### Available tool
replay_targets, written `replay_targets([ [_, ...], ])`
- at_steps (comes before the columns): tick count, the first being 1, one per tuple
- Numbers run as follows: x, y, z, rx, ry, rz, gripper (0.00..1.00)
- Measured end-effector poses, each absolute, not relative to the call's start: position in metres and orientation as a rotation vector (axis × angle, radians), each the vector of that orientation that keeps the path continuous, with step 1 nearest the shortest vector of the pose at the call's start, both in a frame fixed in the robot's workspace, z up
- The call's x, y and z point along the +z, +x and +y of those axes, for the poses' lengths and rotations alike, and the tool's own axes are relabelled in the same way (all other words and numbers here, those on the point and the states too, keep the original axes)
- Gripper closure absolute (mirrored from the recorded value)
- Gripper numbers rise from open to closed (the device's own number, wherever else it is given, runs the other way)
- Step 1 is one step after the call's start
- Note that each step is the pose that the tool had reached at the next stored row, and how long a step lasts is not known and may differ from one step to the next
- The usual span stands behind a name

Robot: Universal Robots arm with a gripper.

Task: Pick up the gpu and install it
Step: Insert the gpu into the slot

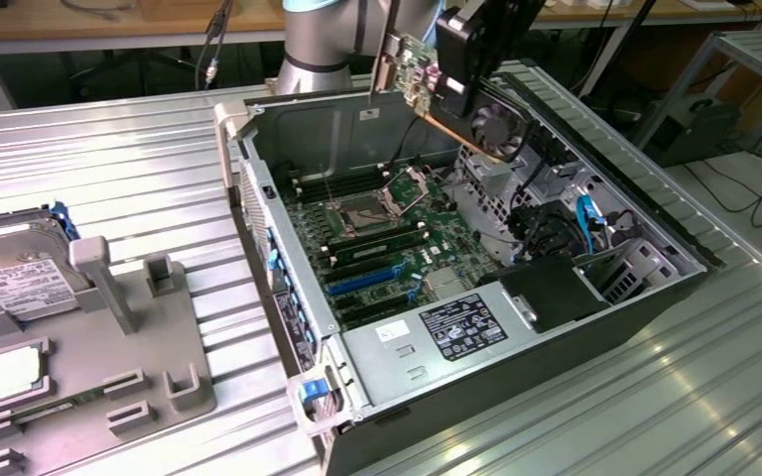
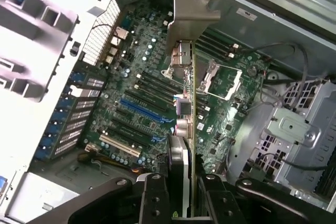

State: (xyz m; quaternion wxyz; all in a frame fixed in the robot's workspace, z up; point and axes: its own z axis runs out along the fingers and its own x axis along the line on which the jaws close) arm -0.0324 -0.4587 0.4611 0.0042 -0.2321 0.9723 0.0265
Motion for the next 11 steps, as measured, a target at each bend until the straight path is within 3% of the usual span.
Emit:
replay_targets([
  [11, 0.4611, -0.0324, -0.4587, 0.084, -1.045, 2.959, 0.72],
])
